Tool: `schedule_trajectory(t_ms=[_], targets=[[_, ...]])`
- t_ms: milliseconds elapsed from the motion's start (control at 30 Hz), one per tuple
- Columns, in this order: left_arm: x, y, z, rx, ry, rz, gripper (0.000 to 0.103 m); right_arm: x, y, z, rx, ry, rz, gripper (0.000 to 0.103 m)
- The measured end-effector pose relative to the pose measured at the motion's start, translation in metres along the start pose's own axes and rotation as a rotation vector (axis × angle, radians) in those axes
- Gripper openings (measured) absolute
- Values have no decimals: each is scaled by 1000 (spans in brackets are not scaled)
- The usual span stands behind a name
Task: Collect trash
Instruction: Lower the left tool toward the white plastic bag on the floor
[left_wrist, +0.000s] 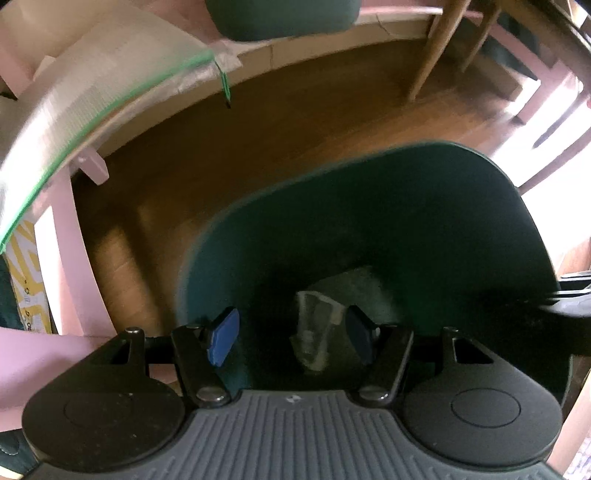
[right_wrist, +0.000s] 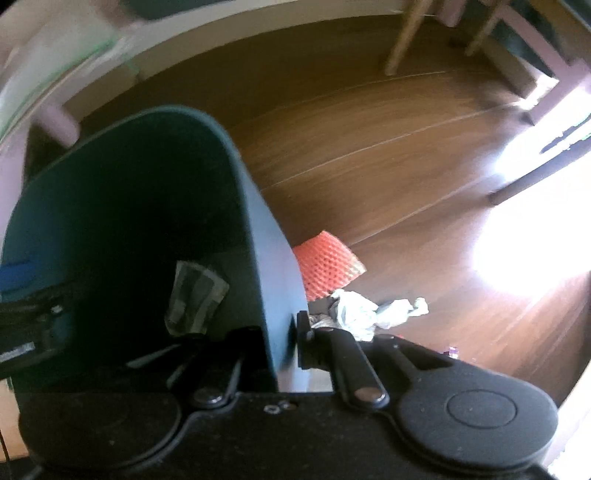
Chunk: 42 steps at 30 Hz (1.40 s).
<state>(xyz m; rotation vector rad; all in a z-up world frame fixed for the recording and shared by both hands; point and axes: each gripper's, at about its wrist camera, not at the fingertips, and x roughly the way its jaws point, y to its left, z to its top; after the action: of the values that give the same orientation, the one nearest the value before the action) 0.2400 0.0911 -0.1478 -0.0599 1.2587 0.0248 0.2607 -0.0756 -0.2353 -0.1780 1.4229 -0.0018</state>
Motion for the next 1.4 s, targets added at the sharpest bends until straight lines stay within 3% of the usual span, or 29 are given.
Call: schedule_trajectory(t_ms=[167, 233, 333, 433, 500, 700, 833, 1000, 1133, 1400], targets=[[-48, -3, 12, -58, -168, -103, 62, -23, -50, 8, 107, -45, -6, 9], [-62, -9, 14, -48, -212, -105, 63, -32, -73, 8, 145, -68, -19, 9], [-73, -17, 16, -40, -240, -143, 62, -41, -116, 5, 233, -91, -43, 9], [-71, -27, 14, 3, -253, -135, 63, -49, -159, -2, 323, -115, -73, 10], [-58, -37, 12, 36, -223, -117, 63, -55, -189, -10, 386, -133, -83, 10], [21, -77, -15, 147, -9, -89, 63, -51, -278, -43, 617, -169, -111, 10], [66, -105, -39, 229, 85, -75, 63, -37, -322, -58, 743, -185, -110, 12], [114, -135, -43, 245, 154, -137, 66, -26, -366, -89, 870, -205, -55, 12], [148, -181, -37, 270, 177, -211, 72, -25, -381, -98, 863, -224, -63, 10], [216, -251, -19, 333, 196, -223, 73, -8, -398, -113, 892, -310, -5, 10]])
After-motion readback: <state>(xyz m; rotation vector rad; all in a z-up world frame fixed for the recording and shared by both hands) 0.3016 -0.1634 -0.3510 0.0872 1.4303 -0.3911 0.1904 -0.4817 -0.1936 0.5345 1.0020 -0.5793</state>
